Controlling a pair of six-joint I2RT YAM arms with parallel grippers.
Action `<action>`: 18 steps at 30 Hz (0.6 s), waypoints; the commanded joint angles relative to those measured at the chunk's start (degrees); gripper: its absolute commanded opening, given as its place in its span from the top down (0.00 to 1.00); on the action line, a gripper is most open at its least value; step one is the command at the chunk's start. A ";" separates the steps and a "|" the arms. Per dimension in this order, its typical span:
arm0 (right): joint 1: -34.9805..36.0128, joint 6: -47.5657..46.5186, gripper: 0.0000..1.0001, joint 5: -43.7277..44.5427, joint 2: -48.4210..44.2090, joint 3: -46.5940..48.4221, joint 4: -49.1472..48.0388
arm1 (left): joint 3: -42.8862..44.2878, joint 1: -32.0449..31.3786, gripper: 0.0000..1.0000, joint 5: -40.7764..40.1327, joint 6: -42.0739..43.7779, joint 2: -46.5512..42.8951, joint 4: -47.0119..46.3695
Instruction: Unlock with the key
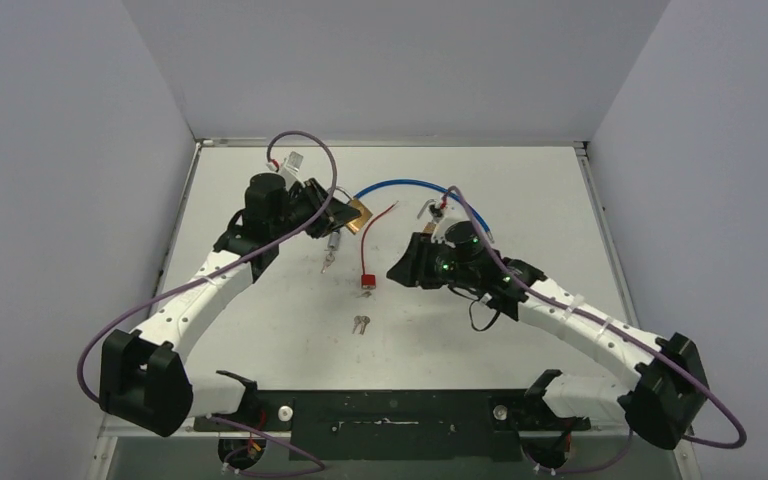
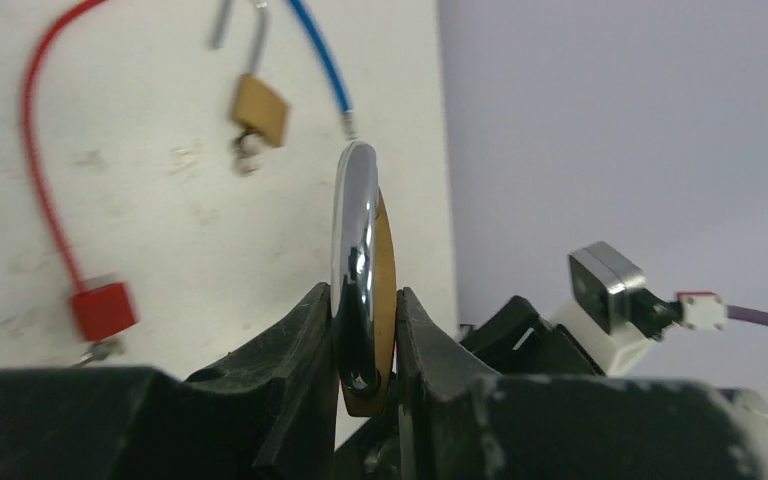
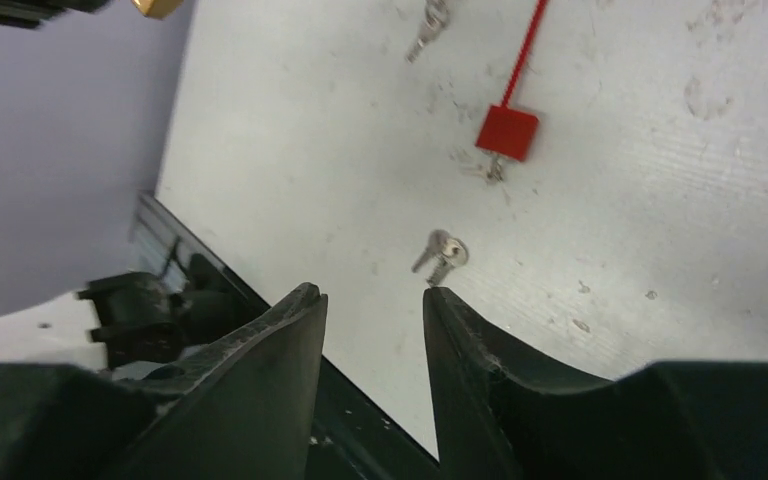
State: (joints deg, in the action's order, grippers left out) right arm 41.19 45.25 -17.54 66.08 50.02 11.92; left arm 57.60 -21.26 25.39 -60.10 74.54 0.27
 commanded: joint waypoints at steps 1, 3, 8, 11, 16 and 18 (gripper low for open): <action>8.35 -5.30 0.58 11.59 7.65 1.19 4.95 | -2.80 1.54 1.00 -7.27 14.92 -5.23 9.62; 12.74 -6.39 0.57 16.29 13.55 3.87 6.12 | -5.20 3.28 1.00 -7.56 15.80 -5.94 11.63; 19.25 -11.00 0.56 22.51 27.04 12.11 7.62 | -12.23 9.58 1.00 -6.74 17.58 -8.60 16.10; 19.87 -12.56 0.51 22.89 32.29 15.69 7.76 | -16.40 13.18 1.00 -5.04 18.03 -10.32 17.50; 21.17 -14.94 0.49 23.77 38.58 20.51 9.85 | -20.98 14.36 1.00 -3.52 17.83 -11.93 16.48; 21.37 -15.85 0.49 23.91 40.57 21.45 10.75 | -22.10 14.41 1.00 -3.06 17.61 -11.59 16.12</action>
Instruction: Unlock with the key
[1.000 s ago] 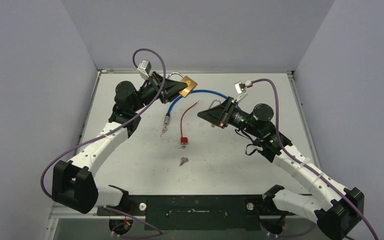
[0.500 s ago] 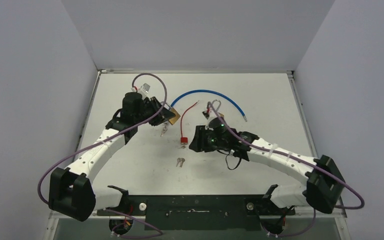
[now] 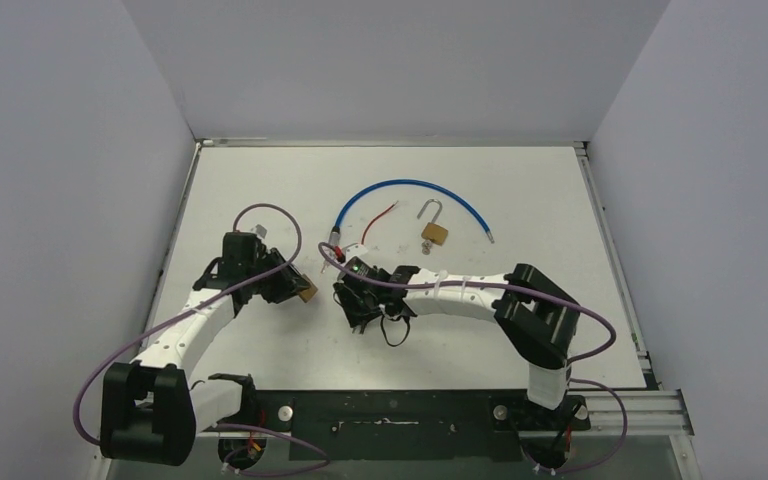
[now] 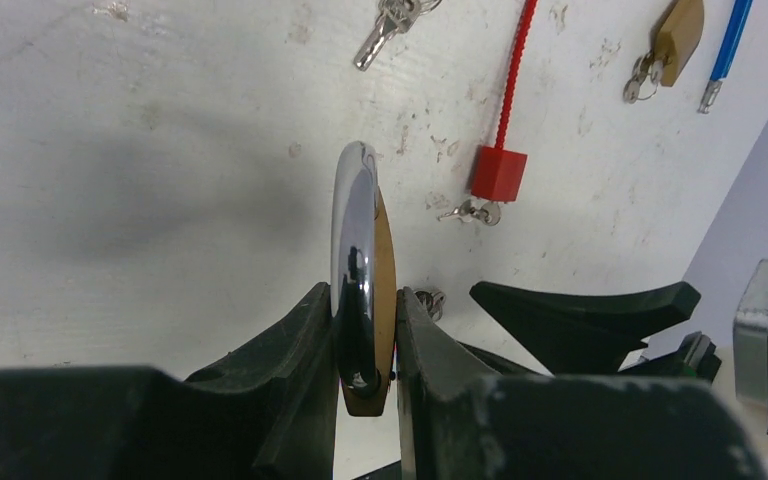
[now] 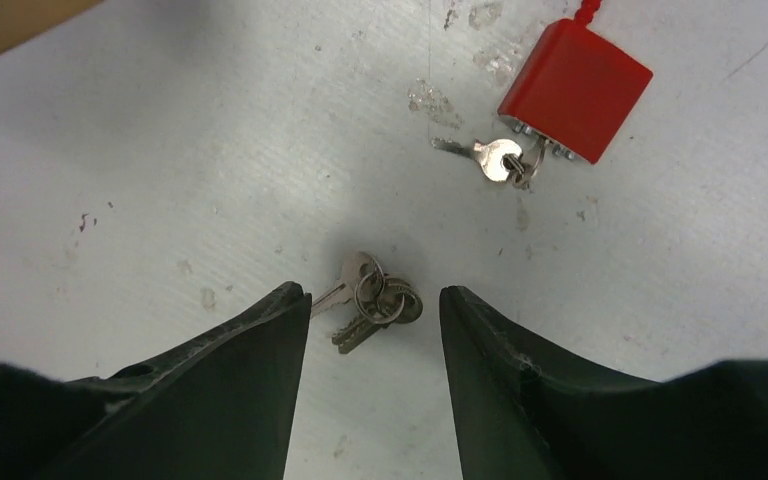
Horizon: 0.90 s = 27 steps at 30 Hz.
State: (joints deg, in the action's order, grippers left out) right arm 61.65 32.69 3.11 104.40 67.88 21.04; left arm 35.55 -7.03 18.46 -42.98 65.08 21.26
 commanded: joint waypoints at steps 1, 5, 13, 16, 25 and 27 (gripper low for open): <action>0.99 -3.82 0.50 3.40 3.01 3.96 1.91 | -0.58 0.25 1.00 4.21 0.68 -1.90 -5.24; 1.08 -6.70 0.58 1.73 4.60 4.52 1.51 | -2.45 0.19 1.00 2.51 3.23 -2.92 -7.04; 0.02 -6.00 0.85 -1.75 4.71 3.12 2.56 | -6.24 -1.69 1.00 -2.58 6.56 -8.32 -15.56; -0.50 -4.60 0.96 0.20 3.48 1.79 4.17 | -6.82 -5.80 1.00 -6.52 7.36 -8.49 -19.08; -6.78 1.53 1.00 2.02 -12.89 -12.35 -1.64 | -10.73 -26.82 1.00 -24.59 10.92 -3.24 -39.38; -9.12 2.41 1.00 0.63 -17.99 -16.92 -4.98 | -13.68 -30.90 1.00 -26.39 12.22 -2.11 -46.86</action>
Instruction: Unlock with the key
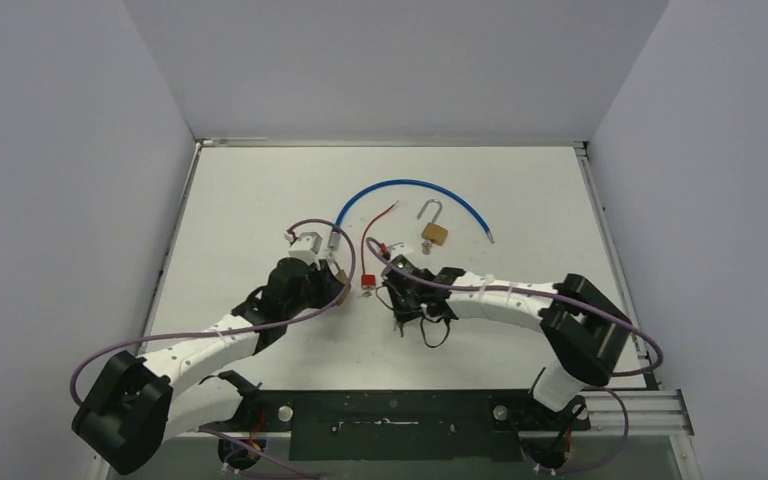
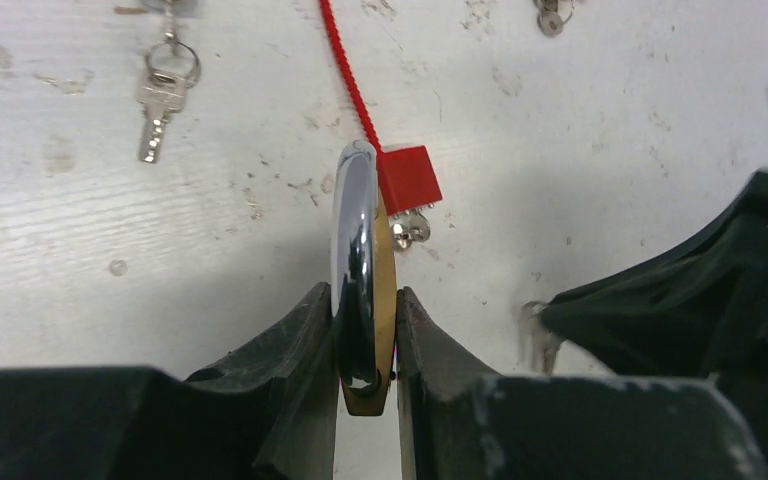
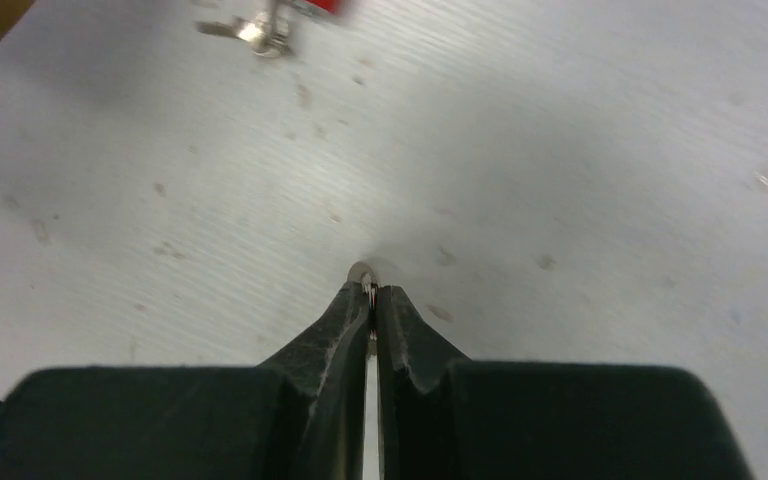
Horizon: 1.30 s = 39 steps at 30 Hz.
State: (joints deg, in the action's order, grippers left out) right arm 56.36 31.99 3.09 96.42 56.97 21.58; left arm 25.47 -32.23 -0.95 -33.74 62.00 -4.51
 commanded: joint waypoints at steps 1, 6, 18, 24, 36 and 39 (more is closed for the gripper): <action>-5.11 3.41 1.00 -0.12 -12.78 -8.27 -6.97 | -4.11 -8.00 1.00 -8.73 4.04 1.77 -22.89; -11.46 5.96 1.00 -3.50 -23.21 -16.87 -10.78 | -5.65 -17.34 1.00 -15.27 11.29 8.94 -32.96; -15.74 8.09 1.00 -7.34 -30.55 -20.14 -9.49 | -7.06 -29.93 0.74 -27.13 19.70 20.83 -43.04; -18.70 7.59 1.00 -10.15 -33.31 -19.69 -8.81 | -8.97 -30.88 0.37 -28.20 17.06 17.13 -40.47; -22.92 8.08 1.00 -15.30 -37.49 -16.36 -9.79 | -5.08 -30.88 0.24 -20.25 11.14 -9.14 -19.94; -23.45 9.61 1.00 -17.55 -39.43 -16.36 -13.55 | -1.93 -30.72 0.25 -22.75 3.22 -15.66 -15.73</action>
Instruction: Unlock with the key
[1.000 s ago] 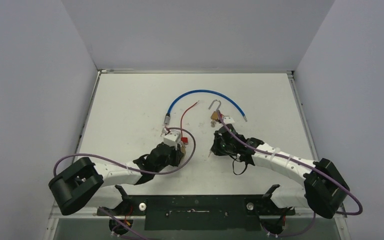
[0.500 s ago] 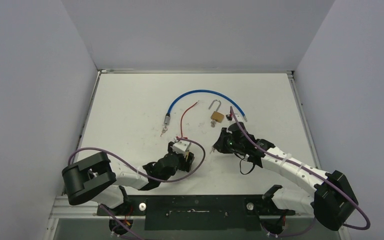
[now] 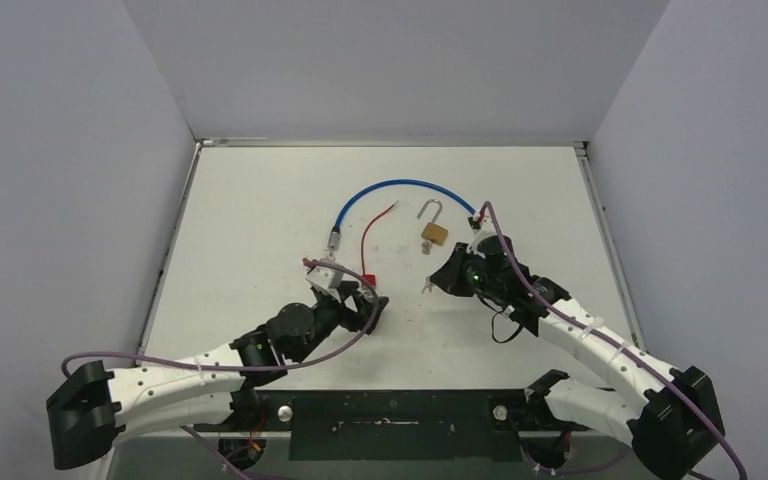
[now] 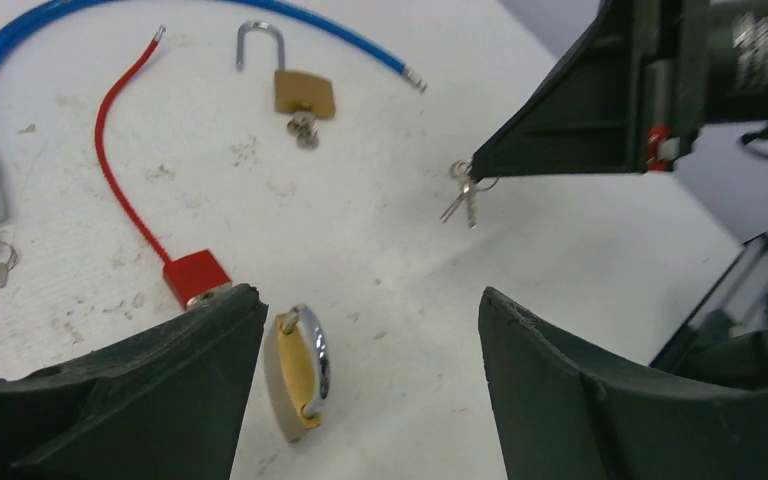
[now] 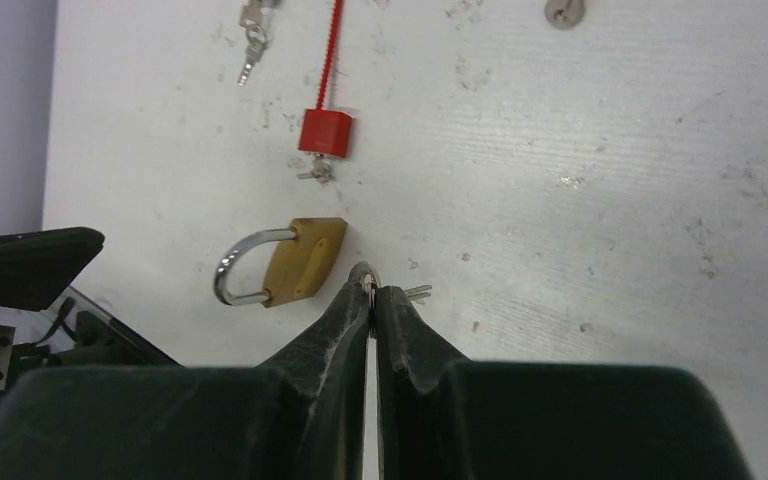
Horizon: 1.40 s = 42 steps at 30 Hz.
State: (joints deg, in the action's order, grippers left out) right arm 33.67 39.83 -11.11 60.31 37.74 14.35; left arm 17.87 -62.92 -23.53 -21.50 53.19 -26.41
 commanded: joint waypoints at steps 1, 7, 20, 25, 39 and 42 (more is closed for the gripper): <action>-0.86 2.52 1.00 -4.33 -3.89 3.00 -7.78 | 7.23 0.21 0.24 -0.69 -12.25 -7.74 7.71; -1.06 9.93 1.00 -8.79 -7.01 3.13 -19.62 | 18.54 9.51 0.32 16.34 -28.75 -1.45 11.00; -1.15 18.70 1.00 -9.04 -7.50 4.89 -24.88 | 19.95 18.70 0.60 38.88 -45.18 10.08 -7.53; -1.15 18.64 1.00 -9.46 -6.84 5.11 -25.33 | 19.51 18.69 0.58 39.08 -46.09 10.91 -8.91; -1.14 15.96 1.00 -12.95 -6.46 5.41 -25.05 | 20.83 19.95 0.90 37.43 -46.75 13.35 -9.24; -1.15 15.38 1.00 -12.96 -6.63 5.26 -24.51 | 20.67 20.30 0.90 37.94 -46.41 13.05 -9.47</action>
State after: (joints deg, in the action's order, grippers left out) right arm 32.69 56.80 -22.41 54.17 40.49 -7.22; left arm 36.58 -43.51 14.22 -68.40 66.48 -32.64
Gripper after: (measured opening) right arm 0.054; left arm 0.098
